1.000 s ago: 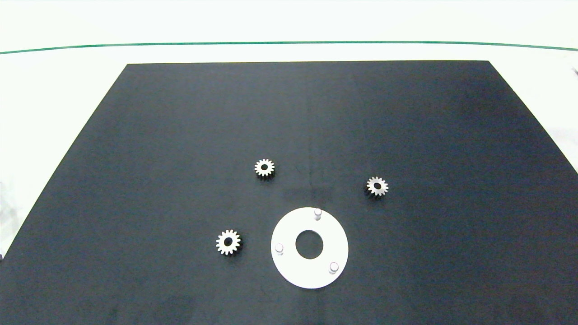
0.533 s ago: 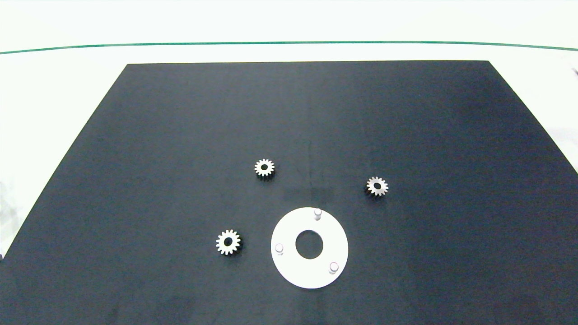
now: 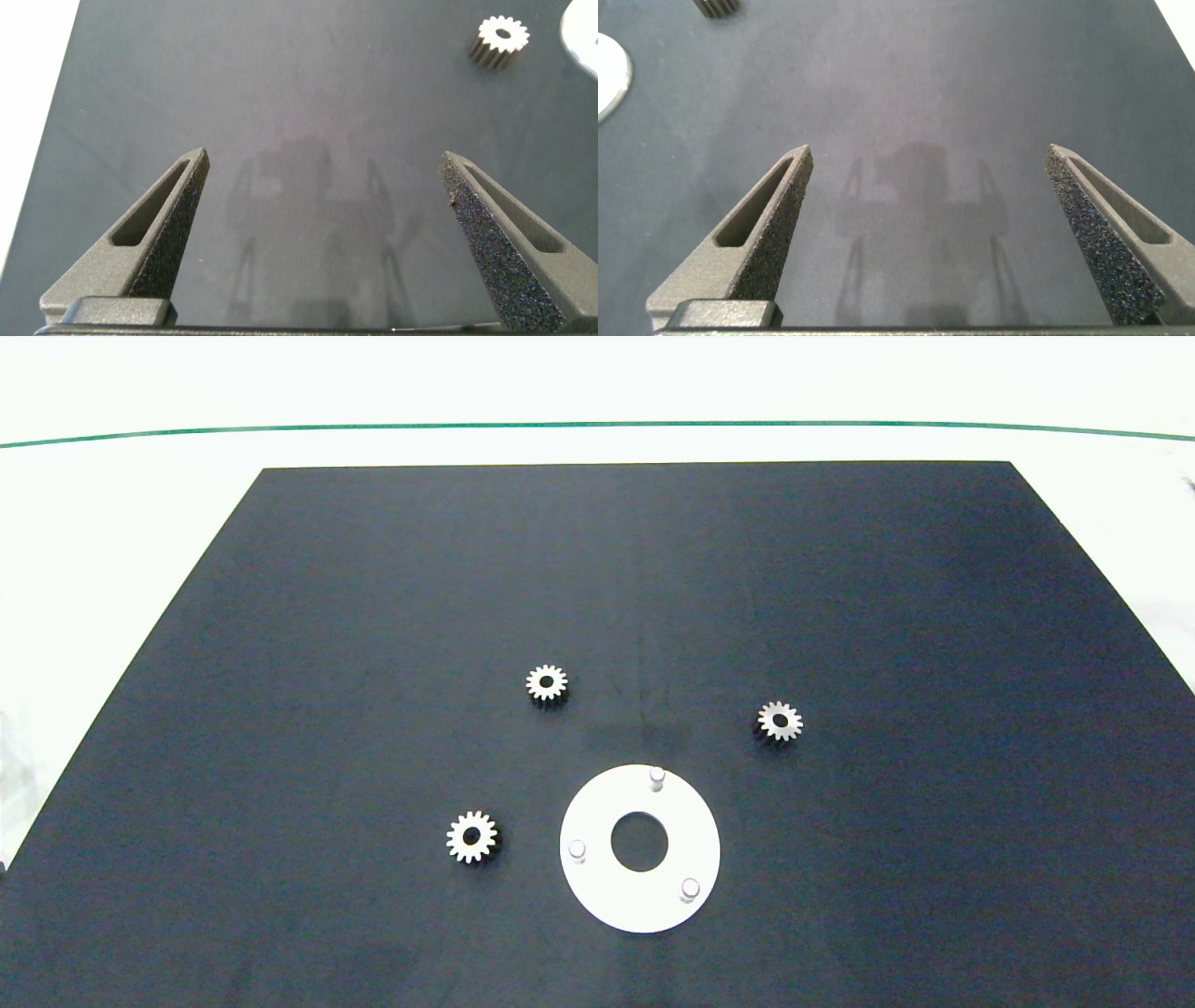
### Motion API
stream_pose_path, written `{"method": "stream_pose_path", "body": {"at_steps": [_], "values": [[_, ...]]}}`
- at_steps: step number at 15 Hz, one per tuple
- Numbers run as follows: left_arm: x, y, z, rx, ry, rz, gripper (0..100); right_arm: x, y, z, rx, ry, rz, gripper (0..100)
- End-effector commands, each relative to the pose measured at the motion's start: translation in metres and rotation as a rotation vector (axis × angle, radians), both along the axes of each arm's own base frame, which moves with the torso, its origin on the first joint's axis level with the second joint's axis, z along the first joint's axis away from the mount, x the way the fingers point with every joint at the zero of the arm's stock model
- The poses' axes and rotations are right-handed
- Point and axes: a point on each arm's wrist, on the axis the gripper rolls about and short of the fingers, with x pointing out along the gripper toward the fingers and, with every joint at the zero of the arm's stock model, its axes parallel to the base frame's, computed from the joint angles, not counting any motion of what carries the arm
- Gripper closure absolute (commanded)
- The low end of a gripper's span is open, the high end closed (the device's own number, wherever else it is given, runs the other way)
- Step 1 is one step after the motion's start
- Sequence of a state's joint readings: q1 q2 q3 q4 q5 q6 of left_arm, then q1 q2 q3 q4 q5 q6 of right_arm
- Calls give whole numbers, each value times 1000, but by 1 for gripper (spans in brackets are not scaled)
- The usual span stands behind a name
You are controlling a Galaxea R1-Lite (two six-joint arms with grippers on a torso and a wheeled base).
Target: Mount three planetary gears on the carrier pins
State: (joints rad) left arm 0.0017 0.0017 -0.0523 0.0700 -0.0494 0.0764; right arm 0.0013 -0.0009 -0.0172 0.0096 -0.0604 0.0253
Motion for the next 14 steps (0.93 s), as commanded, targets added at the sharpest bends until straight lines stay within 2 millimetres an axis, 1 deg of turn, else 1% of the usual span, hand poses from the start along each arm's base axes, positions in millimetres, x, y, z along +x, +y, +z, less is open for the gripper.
{"method": "stream_pose_path", "body": {"at_steps": [1, 2, 3, 4, 5, 6, 7, 8, 9, 10, 11, 12, 13, 14], "values": [[-22, 0, 56, 1, 125, -28, 0, -8, 0, 30, -5, 33, 59, 0], [-21, 2, 77, 10, 179, -54, 0, -11, 0, 43, -7, 64, 102, 0], [-9, 2, 98, 27, 252, -68, 0, -11, -1, 58, -24, 88, 127, 0], [7, 1, 120, 75, 291, -48, 0, -7, -1, 75, -56, 104, 150, 0], [24, 1, 149, 136, 279, -30, 0, 0, -1, 89, -68, 124, 167, 0], [44, 0, 179, 175, 273, -19, 0, 9, 0, 103, -72, 151, 191, 0], [70, 0, 206, 180, 282, 9, 0, 20, 1, 114, -77, 186, 227, 0], [86, 1, 220, 184, 304, 25, 0, 32, 3, 123, -84, 220, 257, 0], [100, 1, 225, 186, 354, 24, 0, 45, 6, 130, -88, 261, 269, 0], [110, 0, 225, 186, 407, 21, 0, 60, 9, 139, -100, 302, 273, 0], [123, 1, 220, 166, 477, 23, 0, 78, 12, 148, -131, 340, 280, 0], [141, 1, 217, 120, 520, 41, 0, 98, 16, 157, -171, 375, 291, 0], [154, 2, 226, 88, 507, 56, 0, 117, 20, 164, -203, 404, 307, 0], [160, 2, 226, 70, 531, 60, 0, 137, 25, 173, -219, 422, 335, 0]]}}
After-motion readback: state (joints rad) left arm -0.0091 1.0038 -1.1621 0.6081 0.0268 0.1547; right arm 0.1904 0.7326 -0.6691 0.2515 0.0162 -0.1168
